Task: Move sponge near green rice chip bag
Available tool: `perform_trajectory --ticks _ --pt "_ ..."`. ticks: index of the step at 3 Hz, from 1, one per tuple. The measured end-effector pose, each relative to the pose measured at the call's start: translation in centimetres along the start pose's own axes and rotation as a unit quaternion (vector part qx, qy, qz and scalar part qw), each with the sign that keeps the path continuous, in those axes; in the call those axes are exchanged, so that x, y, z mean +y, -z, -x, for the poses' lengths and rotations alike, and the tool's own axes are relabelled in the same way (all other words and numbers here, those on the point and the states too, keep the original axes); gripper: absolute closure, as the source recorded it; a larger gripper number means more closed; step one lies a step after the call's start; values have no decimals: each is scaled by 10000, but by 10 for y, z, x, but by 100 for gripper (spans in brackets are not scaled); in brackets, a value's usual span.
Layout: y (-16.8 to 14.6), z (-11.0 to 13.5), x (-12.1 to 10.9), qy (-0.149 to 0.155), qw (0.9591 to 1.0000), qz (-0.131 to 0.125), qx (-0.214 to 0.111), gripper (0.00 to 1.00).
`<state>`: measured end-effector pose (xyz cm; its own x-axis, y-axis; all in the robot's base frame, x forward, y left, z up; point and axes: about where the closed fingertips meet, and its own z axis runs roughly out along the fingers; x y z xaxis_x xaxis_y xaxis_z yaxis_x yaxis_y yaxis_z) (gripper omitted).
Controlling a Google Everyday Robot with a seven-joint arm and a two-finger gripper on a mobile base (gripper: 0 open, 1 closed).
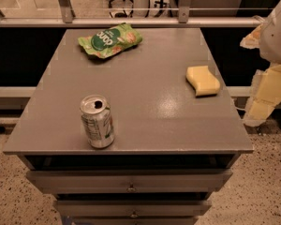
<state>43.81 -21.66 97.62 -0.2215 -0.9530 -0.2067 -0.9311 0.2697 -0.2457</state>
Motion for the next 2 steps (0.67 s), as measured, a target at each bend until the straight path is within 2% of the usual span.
perform_trajectory --ticks 1,2 --pt "0 0 0 0 10000 -1 0 0" --pt "-16 -7 -12 -119 9998 41 -178 0"
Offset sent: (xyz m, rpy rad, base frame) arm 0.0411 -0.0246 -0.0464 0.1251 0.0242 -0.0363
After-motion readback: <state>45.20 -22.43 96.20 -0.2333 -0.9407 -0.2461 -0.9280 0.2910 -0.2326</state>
